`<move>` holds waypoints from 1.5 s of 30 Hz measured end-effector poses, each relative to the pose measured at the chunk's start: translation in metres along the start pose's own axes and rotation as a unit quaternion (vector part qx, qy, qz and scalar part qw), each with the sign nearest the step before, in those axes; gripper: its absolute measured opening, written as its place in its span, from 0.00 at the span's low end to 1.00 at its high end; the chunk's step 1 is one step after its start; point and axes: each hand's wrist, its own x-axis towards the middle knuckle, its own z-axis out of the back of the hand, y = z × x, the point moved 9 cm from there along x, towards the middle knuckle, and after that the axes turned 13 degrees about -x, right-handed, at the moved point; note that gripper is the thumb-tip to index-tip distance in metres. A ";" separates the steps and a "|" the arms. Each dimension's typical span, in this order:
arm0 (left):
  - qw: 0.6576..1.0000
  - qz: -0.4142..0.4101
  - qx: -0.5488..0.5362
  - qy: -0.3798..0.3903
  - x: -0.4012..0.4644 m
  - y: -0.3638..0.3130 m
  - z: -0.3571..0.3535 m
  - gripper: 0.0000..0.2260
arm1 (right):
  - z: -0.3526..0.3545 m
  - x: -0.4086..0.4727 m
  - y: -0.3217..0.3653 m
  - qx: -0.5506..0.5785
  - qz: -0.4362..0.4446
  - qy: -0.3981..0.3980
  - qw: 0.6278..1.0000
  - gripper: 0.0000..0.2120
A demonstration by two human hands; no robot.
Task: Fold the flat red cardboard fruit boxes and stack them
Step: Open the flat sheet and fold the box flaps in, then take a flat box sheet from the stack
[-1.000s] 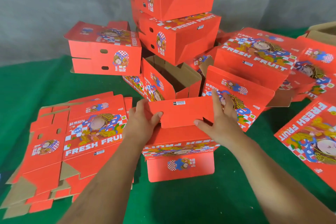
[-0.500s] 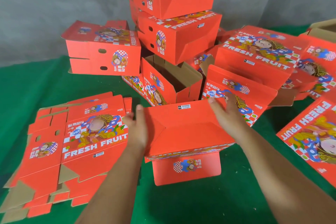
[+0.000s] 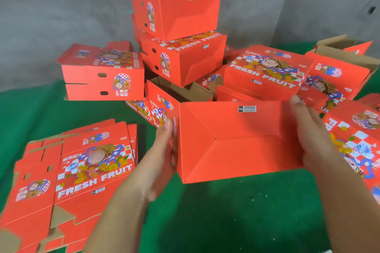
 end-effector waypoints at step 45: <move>0.996 -0.022 0.000 -0.081 0.077 0.022 -0.022 0.09 | -0.186 -0.029 0.021 -0.133 0.180 0.197 0.954 0.26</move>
